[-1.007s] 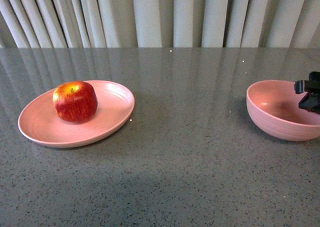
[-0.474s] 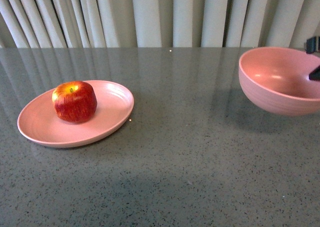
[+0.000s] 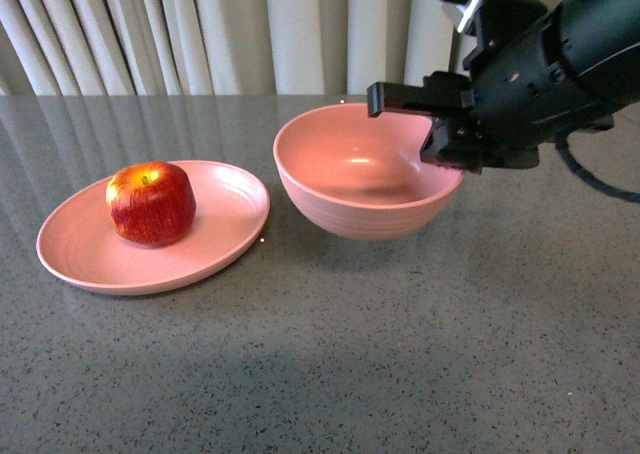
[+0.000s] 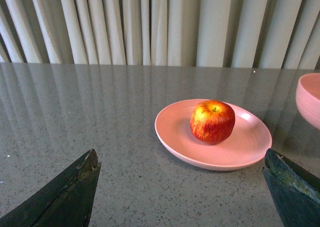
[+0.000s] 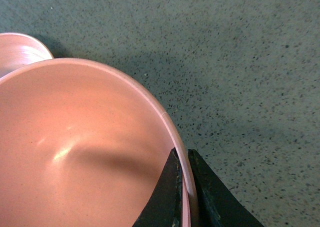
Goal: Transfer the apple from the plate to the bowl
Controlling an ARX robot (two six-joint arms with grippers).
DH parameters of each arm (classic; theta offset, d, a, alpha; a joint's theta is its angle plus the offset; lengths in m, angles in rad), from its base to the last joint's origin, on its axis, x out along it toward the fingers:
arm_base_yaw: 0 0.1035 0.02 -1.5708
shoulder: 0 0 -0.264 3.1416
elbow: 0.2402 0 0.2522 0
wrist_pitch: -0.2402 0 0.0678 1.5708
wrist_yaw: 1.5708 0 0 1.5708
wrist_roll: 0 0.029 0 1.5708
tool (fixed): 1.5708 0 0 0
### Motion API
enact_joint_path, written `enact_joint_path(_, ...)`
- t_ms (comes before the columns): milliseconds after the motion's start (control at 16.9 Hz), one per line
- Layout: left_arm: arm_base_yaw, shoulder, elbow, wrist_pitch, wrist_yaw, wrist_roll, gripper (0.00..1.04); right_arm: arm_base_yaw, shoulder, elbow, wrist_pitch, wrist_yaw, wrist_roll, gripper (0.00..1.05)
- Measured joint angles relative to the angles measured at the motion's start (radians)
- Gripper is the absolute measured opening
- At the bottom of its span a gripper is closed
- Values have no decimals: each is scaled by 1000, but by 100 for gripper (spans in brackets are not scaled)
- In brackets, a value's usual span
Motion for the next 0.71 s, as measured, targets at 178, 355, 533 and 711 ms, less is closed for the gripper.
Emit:
enact_joint_path(178, 0, 0, 0, 0, 0, 0, 98, 13, 60, 41, -6, 15, 10, 3)
enact_joint_path(355, 0, 0, 0, 0, 0, 0, 98, 23, 106, 61, -7, 26, 22, 3)
enact_joint_path(533, 0, 0, 0, 0, 0, 0, 98, 37, 144, 65, -12, 32, 33, 3)
enact_joint_path(711, 0, 0, 0, 0, 0, 0, 98, 43, 148, 66, -13, 33, 35, 3)
